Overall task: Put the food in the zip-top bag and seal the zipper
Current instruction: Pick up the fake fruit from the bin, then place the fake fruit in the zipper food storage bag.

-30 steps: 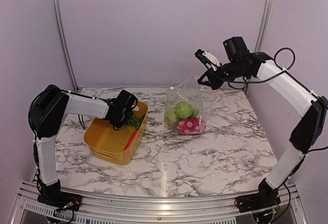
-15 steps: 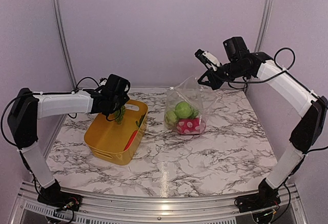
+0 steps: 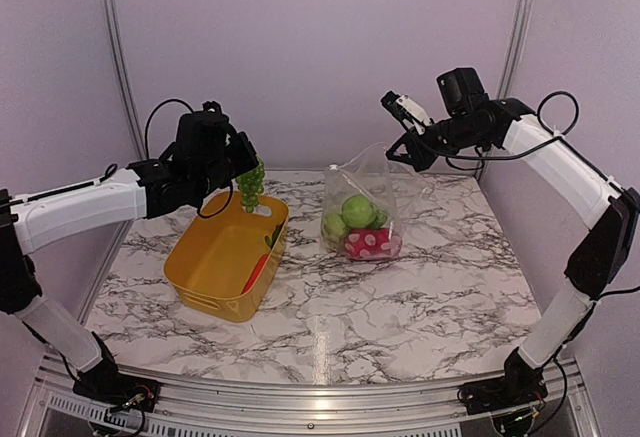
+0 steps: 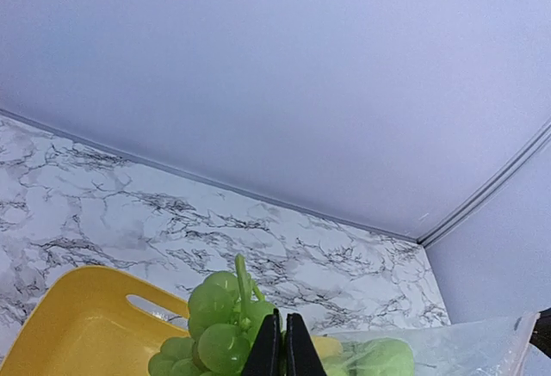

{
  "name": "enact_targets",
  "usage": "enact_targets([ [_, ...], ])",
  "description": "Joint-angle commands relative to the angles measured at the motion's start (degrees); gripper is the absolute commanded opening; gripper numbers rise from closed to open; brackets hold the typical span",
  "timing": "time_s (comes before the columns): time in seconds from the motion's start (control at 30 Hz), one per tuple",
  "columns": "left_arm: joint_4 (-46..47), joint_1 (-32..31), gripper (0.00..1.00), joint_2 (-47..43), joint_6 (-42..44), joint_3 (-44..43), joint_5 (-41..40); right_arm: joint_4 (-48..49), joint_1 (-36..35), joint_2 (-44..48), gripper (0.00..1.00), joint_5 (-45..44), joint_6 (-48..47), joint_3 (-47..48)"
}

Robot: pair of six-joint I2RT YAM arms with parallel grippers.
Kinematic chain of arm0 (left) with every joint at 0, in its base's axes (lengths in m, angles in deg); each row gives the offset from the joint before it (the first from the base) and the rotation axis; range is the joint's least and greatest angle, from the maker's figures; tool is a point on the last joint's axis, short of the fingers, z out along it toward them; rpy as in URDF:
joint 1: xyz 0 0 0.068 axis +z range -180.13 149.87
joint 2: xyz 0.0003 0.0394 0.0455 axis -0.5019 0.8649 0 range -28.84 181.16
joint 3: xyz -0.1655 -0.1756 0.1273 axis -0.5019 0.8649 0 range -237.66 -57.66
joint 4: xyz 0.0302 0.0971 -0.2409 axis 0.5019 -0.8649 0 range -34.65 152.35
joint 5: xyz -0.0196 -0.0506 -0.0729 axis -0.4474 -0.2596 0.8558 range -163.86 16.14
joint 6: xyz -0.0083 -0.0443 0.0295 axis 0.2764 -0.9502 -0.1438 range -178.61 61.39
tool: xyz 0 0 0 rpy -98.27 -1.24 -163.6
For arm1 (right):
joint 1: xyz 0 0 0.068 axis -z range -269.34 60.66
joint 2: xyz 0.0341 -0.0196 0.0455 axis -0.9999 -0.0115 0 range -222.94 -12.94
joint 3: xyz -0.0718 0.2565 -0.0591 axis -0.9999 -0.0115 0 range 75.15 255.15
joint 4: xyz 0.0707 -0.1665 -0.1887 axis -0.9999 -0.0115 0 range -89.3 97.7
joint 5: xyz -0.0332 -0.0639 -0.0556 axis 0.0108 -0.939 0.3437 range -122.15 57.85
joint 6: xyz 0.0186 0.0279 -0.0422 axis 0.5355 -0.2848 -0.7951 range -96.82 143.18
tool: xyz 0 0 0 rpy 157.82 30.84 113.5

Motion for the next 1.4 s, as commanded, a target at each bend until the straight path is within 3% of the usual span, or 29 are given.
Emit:
enact_targets([
  [0.0,5.58,-1.39,0.0,-4.11,6.25,-3.33,5.57,-0.1,-0.36,-0.73,0.0,0.83,0.3,2.55],
  [0.37,14.01,-6.63,0.0,-4.11,8.6,-10.04,19.92,-0.77,-0.71,-2.32,0.0,2.28,0.88,4.07],
  [0.8,22.57,-11.48,0.0,10.02,3.35,-20.85,31.19,-1.43,-0.67,-4.18,0.0,7.4,4.53,7.36],
  [1.07,23.82,-11.91,0.0,20.43,0.82,-28.16,30.02,-1.25,-0.38,-3.55,0.0,9.63,6.71,7.76],
  [1.37,20.75,-11.91,0.0,24.05,4.58,-26.28,23.5,-0.48,2.76,-1.97,0.0,14.16,9.59,6.94],
])
